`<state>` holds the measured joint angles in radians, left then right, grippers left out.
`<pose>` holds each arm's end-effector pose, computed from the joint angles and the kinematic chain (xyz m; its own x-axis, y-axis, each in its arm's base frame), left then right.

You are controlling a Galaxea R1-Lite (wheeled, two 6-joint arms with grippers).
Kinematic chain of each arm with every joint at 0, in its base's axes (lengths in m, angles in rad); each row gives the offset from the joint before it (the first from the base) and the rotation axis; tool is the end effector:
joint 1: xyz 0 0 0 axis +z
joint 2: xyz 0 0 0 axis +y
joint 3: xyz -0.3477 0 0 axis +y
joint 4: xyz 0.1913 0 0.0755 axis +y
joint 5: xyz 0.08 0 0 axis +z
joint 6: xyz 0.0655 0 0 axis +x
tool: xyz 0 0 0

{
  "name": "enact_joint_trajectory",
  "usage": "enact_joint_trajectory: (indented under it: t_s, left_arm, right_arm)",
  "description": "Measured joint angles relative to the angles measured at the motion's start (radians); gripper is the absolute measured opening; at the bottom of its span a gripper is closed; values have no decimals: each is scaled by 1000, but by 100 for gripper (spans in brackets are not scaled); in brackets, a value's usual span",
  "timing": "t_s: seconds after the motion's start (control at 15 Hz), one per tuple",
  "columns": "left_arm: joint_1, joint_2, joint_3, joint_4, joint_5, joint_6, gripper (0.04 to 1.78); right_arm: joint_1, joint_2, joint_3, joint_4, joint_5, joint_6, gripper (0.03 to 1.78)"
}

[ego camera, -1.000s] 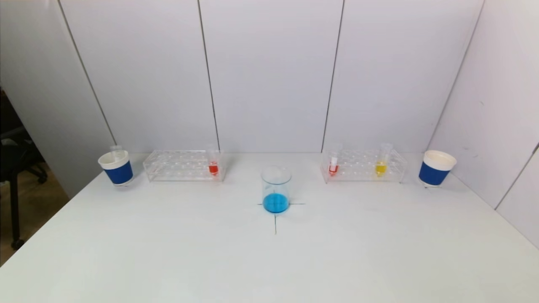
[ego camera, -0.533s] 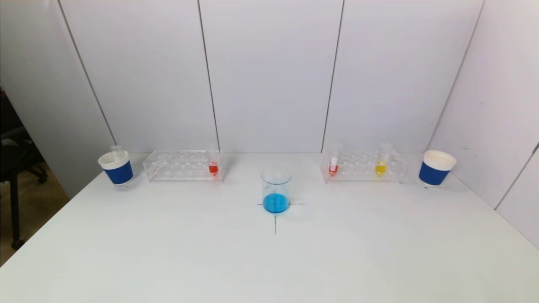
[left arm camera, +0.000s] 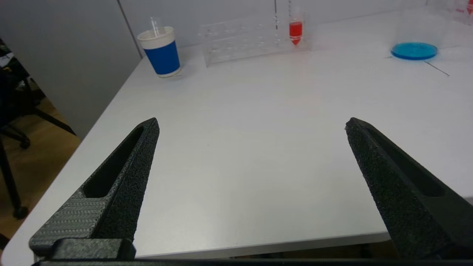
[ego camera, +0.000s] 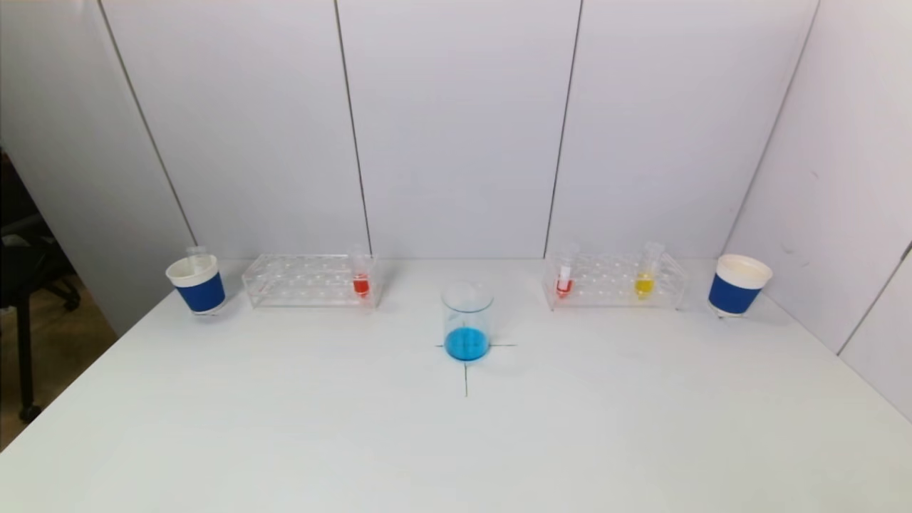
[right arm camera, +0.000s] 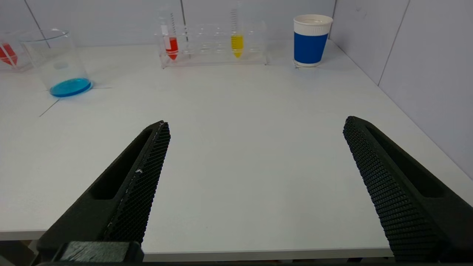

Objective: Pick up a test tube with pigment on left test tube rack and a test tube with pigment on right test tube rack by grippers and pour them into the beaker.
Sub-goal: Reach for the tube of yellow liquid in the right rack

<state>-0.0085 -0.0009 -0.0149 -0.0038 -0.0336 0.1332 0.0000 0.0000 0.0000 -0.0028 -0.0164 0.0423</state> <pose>-0.0122 -0.0021 0.0811 0.9989 -0.0421 0.0196 0.0391 0.9903 0.1334 -0.0109 -0.0011 0.0759 0.9999 -0.0164 0.0028 0.0163 0.9990 0.0423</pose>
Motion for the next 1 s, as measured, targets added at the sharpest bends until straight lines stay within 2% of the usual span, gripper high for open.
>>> enact_joint_trajectory:
  t_s: [0.2,0.47,1.0]
  left_arm:
    - [-1,0,13,14,-6,-6,176]
    - [-1,0,15,13,4,-87,176]
    - [0,0,15,13,9,-96,176]
  right_arm:
    - [0,0,0,0,0,0,171]
    - [0,0,0,0,0,0,171]
    - [0,0,0,0,0,0,171]
